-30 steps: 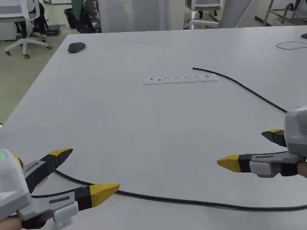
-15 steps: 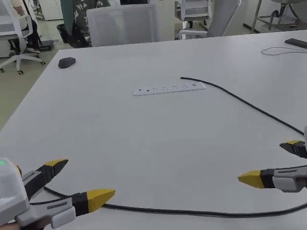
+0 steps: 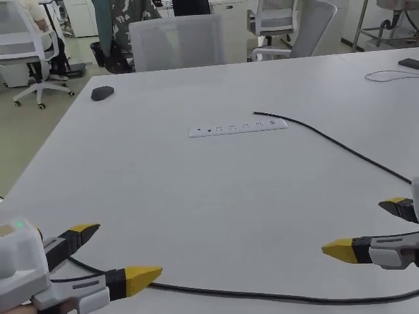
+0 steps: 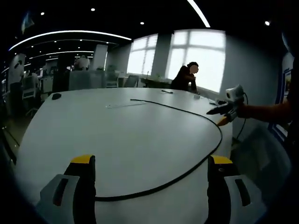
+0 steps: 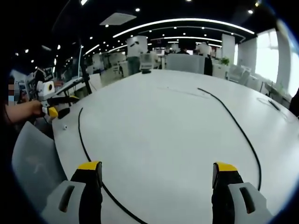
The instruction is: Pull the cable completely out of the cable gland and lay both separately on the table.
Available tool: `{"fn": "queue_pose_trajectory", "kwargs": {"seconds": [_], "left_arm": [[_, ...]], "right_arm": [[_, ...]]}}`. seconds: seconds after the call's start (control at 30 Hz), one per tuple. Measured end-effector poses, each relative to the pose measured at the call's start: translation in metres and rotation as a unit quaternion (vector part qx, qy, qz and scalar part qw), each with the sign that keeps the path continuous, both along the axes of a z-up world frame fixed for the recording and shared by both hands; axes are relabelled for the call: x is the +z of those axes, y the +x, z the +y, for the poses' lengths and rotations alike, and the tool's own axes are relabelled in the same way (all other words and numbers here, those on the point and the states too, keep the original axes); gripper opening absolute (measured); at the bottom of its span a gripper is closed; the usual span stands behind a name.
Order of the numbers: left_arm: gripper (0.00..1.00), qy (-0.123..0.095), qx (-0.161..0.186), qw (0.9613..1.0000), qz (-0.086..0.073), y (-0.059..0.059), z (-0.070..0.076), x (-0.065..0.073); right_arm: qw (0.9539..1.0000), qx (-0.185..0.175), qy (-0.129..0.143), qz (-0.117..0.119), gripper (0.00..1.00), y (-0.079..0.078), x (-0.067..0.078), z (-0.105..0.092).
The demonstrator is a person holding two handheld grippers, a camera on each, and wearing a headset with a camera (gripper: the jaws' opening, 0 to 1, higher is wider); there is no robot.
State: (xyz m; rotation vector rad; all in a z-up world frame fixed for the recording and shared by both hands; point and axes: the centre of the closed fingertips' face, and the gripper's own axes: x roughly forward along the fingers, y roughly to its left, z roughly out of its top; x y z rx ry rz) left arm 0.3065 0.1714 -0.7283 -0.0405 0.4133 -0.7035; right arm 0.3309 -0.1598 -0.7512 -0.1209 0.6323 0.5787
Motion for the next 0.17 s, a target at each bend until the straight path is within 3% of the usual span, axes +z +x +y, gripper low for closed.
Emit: {"fn": "queue_pose_trajectory", "kwargs": {"seconds": [0.17], "left_arm": [[1.00, 0.005, -0.002, 1.0000, 0.001, -0.0017, 0.0007, -0.0005]], "right_arm": [[1.0000, 0.003, -0.001, 0.001, 1.00, 0.0012, -0.0013, 0.0012]]}}
